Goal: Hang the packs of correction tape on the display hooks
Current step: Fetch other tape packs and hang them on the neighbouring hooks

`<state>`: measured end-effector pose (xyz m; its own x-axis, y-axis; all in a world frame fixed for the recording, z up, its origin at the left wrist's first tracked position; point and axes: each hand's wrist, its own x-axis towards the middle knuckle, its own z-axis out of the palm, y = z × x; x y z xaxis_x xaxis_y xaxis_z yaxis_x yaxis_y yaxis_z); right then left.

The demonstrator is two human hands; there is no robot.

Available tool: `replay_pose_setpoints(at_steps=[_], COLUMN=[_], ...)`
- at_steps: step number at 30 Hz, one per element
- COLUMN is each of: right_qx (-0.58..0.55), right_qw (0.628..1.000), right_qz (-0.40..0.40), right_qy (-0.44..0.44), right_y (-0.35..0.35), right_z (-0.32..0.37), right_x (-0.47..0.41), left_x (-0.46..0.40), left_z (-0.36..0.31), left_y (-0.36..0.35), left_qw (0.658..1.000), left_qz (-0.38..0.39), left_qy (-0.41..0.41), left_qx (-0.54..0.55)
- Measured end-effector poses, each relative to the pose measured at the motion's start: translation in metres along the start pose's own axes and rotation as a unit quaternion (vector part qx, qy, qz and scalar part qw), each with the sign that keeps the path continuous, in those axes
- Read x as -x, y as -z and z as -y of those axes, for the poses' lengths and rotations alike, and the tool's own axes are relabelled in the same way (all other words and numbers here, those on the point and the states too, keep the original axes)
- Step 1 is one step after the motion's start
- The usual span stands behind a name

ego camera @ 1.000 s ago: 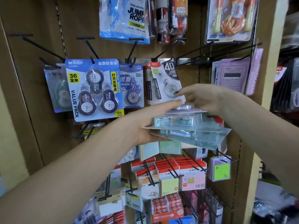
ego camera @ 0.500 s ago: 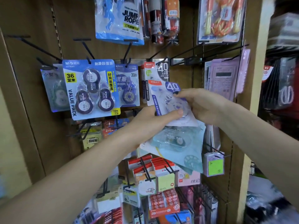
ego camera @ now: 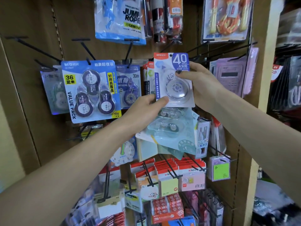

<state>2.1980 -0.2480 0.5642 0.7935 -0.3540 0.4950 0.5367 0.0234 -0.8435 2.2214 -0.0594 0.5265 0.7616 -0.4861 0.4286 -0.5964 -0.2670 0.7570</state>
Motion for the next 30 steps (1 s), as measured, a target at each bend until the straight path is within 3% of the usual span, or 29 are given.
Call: replay_pose_setpoints(at_steps=[11, 19, 26, 30], right_qx=[0.012, 0.049, 0.108, 0.148], right_qw=[0.999, 0.996, 0.989, 0.985], right_qz=[-0.025, -0.053, -0.051, -0.054], right_qy=[-0.017, -0.053, -0.092, -0.071], right_y=[-0.011, -0.022, -0.027, -0.028], right_z=[-0.004, -0.005, -0.022, -0.041], right_x=[-0.006, -0.015, -0.055, -0.076], left_x=[-0.011, -0.013, -0.015, -0.021], left_z=[0.000, -0.006, -0.005, 0.000], left_y=[0.004, 0.014, 0.021, 0.026], left_qw=[0.998, 0.991, 0.981, 0.978], left_qz=[-0.012, 0.053, 0.052, 0.039], left_qy=[0.055, 0.112, 0.158, 0.175], left_qx=[-0.020, 0.041, 0.097, 0.105])
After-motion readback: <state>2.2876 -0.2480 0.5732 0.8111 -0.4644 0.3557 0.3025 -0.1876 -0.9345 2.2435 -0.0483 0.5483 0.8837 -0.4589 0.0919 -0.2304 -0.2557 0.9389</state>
